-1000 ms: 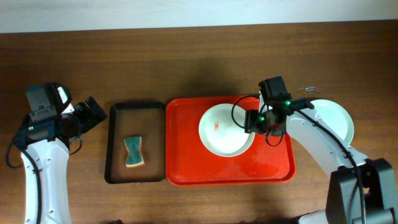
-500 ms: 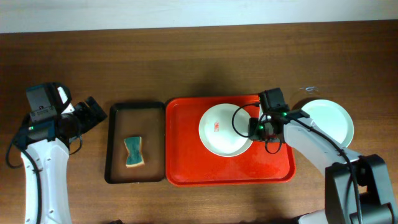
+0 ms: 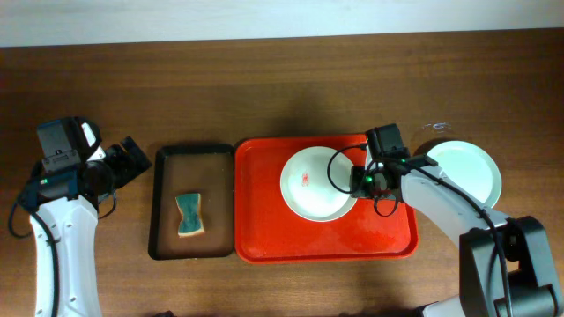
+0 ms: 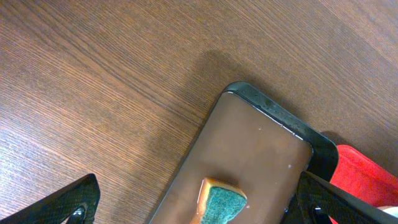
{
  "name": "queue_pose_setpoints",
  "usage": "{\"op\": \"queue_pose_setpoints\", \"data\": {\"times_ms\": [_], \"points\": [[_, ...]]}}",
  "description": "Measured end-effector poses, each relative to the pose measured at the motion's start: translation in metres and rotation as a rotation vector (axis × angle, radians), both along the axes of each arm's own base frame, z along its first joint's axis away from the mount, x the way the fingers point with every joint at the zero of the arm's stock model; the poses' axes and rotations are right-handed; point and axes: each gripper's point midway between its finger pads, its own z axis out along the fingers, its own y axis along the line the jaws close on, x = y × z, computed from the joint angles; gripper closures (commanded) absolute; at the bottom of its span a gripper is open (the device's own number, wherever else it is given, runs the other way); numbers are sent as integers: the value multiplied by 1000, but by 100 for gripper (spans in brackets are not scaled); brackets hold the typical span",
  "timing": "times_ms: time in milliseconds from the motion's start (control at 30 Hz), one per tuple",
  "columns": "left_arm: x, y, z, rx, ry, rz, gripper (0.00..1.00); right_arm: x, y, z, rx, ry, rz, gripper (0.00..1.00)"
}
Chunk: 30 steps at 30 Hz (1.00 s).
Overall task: Clean dirty plates on tray and stack at the side
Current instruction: 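Grip the white plate's rim with the right gripper, then grasp the sponge from the black tray with the left gripper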
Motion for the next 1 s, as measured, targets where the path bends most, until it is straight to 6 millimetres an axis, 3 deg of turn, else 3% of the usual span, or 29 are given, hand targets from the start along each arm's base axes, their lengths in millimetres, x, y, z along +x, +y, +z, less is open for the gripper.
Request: {"op": "queue_pose_setpoints", "data": {"times_ms": [200,600,633,667,733,767,800,933,1000], "points": [[0,0,0,0,0,0,1,1,1,-1,5,1,-2,96],[1,0,0,1,-4,0,1,4,2,-2,11,-9,0,96],[1,-4,0,-19,-7,-11,1,4,2,-2,11,-9,0,96],[-11,-21,-5,-106,44,-41,1,4,2,-2,11,-9,0,96],[-16,-41,-5,-204,55,-90,36,4,2,-2,11,-9,0,96],[-19,-50,-5,-224,64,-130,44,4,2,-2,11,-9,0,96],[-24,-71,-6,-228,89,-233,51,4,2,-2,12,-10,0,96],[-34,-127,-22,-80,200,-471,66,4,2,-2,12,-9,1,96],[-38,-124,-46,11,317,-455,64,4,3,-2,12,-9,0,96]]}}
